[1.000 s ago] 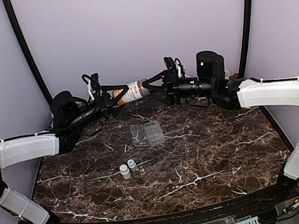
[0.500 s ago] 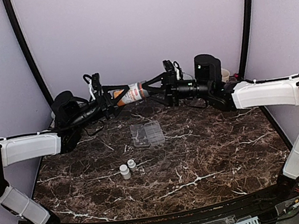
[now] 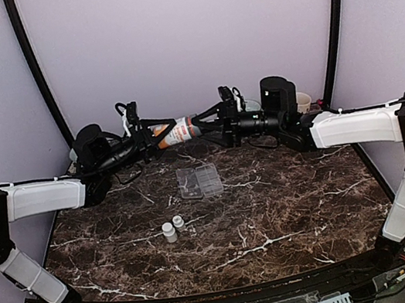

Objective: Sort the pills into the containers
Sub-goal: Pass from the right arm to the left

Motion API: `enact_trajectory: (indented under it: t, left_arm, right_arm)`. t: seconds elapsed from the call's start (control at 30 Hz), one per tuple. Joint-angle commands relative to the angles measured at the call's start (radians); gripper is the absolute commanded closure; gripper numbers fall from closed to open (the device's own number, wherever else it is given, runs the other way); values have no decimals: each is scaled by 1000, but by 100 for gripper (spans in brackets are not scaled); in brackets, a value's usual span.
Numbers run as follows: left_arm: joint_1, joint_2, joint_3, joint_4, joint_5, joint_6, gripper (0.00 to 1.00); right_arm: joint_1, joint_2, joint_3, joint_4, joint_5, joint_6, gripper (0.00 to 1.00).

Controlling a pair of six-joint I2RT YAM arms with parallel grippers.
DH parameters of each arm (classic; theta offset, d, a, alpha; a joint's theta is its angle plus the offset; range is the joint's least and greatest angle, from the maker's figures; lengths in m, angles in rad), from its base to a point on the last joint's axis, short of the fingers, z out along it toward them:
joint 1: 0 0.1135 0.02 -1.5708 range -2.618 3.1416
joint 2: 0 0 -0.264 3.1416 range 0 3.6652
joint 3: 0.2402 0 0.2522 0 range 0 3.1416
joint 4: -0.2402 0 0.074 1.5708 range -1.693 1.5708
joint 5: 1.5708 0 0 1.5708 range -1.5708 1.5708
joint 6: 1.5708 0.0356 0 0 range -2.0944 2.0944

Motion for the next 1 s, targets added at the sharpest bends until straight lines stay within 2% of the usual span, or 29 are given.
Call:
enact_trajectory:
  t: [0.0,0.17,0.27,0.33,0.43,0.5,0.67,0.87,0.97]
  left_arm:
    - [3,1,9,99,34,-21,33]
    - [11,26,21,139,62,-61,58]
    - [17,37,26,163,72,-89,67]
    - [22,48,33,184,84,-113,69]
    - [24,71,49,209,107,-142,72]
    - [27,88,55,229,118,-163,74]
    - [41,125,74,288,178,-232,80]
    - [50,153,129,266,255,-258,85]
    - [50,164,138,273,279,-283,92]
  right_arm:
    - [-11,14,43,16,-14,-7,64]
    - [-13,19,63,-26,-28,-48,64]
    - [-13,21,90,-101,-29,-120,63]
    - [-13,21,109,-162,-23,-180,63]
    - [-13,23,137,-243,-23,-180,63]
    - [-13,21,146,-283,-14,-302,63]
    - [-13,8,159,-394,11,-470,63]
    - [-10,-25,167,-521,71,-693,63]
    - [-2,-49,166,-583,130,-818,63]
